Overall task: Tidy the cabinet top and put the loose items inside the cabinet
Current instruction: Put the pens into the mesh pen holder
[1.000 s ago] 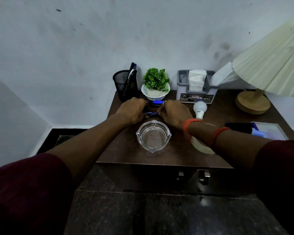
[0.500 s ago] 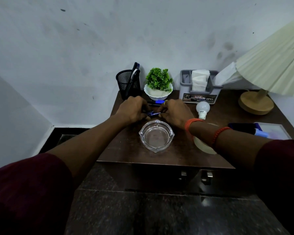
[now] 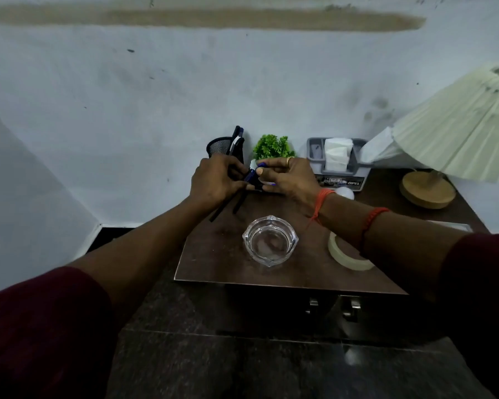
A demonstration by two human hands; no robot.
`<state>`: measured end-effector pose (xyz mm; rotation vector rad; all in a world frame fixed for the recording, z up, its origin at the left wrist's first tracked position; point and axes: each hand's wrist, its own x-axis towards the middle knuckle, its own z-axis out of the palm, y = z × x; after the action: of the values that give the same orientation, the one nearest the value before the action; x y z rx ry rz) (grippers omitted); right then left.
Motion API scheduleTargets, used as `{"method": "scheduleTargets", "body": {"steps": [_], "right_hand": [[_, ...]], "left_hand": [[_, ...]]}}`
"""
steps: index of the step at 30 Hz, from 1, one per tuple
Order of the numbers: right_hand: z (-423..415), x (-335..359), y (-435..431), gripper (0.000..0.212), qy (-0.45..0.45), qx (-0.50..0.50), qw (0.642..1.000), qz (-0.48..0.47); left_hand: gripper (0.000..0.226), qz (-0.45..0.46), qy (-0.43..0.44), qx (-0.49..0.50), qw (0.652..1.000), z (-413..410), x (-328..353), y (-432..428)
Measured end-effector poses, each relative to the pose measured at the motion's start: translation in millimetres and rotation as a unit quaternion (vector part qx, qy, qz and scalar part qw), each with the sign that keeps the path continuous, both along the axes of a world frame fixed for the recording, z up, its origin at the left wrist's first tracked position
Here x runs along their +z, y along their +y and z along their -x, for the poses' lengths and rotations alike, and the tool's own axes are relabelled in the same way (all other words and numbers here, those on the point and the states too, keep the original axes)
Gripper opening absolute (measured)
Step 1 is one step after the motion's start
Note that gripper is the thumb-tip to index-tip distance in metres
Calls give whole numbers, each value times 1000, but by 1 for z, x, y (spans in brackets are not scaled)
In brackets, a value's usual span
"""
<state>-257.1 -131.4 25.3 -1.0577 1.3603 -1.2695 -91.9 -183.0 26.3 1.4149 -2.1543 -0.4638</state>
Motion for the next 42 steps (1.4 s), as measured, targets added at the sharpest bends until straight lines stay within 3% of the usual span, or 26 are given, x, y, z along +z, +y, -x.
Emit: {"method": "scheduleTargets", "body": {"steps": [9, 15, 20, 42], "right_hand": [[-21, 44, -12, 17, -10, -65, 995, 74], [-26, 70, -27, 15, 112, -128, 974, 152], [-35, 66, -35, 14, 168, -133, 964, 159], [-38, 41, -39, 17, 168, -124, 972, 105]], "left_hand": [[34, 12, 146, 43, 988, -30, 42, -3], [24, 39, 242, 79, 966, -39, 68, -10], [23, 42, 243, 84, 965, -40, 67, -14], [25, 23, 263, 78, 961, -33, 46, -22]]}}
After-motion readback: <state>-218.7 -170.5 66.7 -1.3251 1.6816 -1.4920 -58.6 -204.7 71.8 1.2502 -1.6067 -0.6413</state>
